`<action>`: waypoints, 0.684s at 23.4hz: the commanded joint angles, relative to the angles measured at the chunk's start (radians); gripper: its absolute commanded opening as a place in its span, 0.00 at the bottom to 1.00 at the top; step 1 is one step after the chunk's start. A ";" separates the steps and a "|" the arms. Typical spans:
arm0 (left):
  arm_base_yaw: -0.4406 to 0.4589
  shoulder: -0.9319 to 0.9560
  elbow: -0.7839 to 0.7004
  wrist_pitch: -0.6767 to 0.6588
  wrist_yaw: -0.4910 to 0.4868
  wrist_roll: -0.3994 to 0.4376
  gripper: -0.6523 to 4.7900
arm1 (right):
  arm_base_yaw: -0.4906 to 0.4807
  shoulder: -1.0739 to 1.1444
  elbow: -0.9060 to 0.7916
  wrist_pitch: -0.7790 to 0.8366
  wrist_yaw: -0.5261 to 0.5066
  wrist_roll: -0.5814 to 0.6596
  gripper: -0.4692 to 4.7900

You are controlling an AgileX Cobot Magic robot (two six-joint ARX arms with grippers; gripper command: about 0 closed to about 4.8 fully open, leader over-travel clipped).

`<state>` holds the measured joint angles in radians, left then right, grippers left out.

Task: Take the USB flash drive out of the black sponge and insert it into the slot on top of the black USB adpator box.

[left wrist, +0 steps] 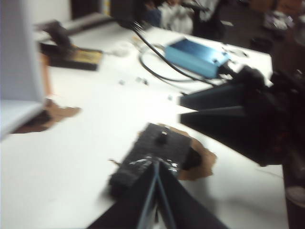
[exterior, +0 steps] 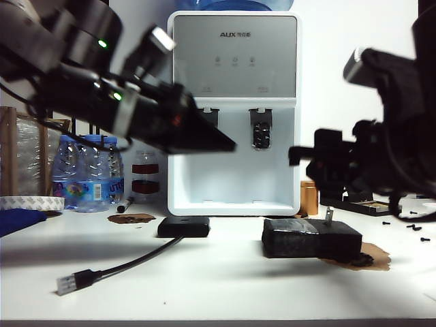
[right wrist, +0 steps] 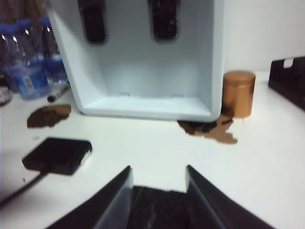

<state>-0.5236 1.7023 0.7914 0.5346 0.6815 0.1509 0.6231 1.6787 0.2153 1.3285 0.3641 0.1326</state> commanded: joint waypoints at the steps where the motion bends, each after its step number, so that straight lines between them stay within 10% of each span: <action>1: -0.024 0.043 0.021 0.018 0.007 0.018 0.11 | 0.003 0.034 0.027 0.016 0.003 0.007 0.44; 16: -0.115 0.252 0.192 0.049 -0.050 -0.006 0.11 | -0.039 0.136 0.082 -0.055 0.075 0.049 0.44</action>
<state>-0.6350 1.9507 0.9699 0.5858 0.6334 0.1467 0.5915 1.8038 0.2939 1.2629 0.4385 0.1535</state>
